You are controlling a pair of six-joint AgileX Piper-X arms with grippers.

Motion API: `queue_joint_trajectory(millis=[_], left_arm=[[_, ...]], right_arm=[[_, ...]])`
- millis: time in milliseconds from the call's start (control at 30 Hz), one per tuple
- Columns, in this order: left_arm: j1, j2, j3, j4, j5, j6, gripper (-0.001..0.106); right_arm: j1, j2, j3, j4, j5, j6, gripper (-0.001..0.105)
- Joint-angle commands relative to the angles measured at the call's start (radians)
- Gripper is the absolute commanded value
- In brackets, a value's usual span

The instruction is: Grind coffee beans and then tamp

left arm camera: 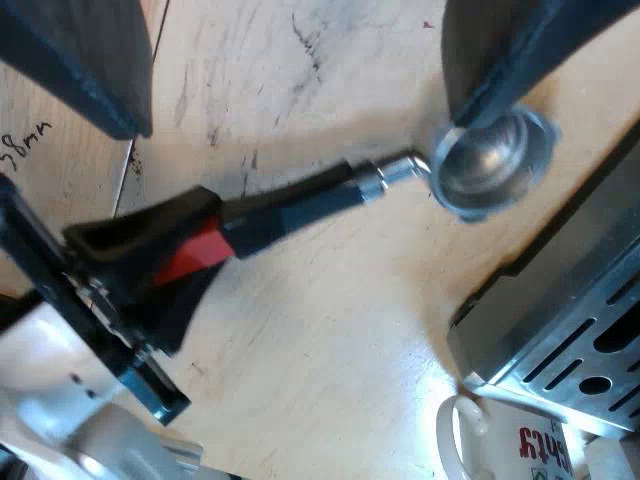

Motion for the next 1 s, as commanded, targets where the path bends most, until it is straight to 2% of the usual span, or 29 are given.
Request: queue_joint_trajectory(millis=[33, 100, 200, 1000], left_arm=[[-0.004, -0.005, -0.001, -0.019, -0.016, 0.004, 0.063], [-0.004, -0.005, -0.001, -0.019, -0.016, 0.004, 0.063], [-0.004, -0.005, -0.001, -0.019, -0.016, 0.004, 0.063], [-0.004, -0.005, -0.001, -0.025, -0.016, 0.006, 0.063]], right_arm=[[-0.05, -0.014, -0.013, -0.029, -0.001, 0.0, 0.0], [-0.073, -0.014, -0.013, -0.029, -0.051, -0.022, 0.0], [-0.079, -0.014, -0.013, -0.029, -0.067, -0.099, 0.0], [-0.079, 0.099, -0.013, -0.023, -0.085, -0.086, 0.0]])
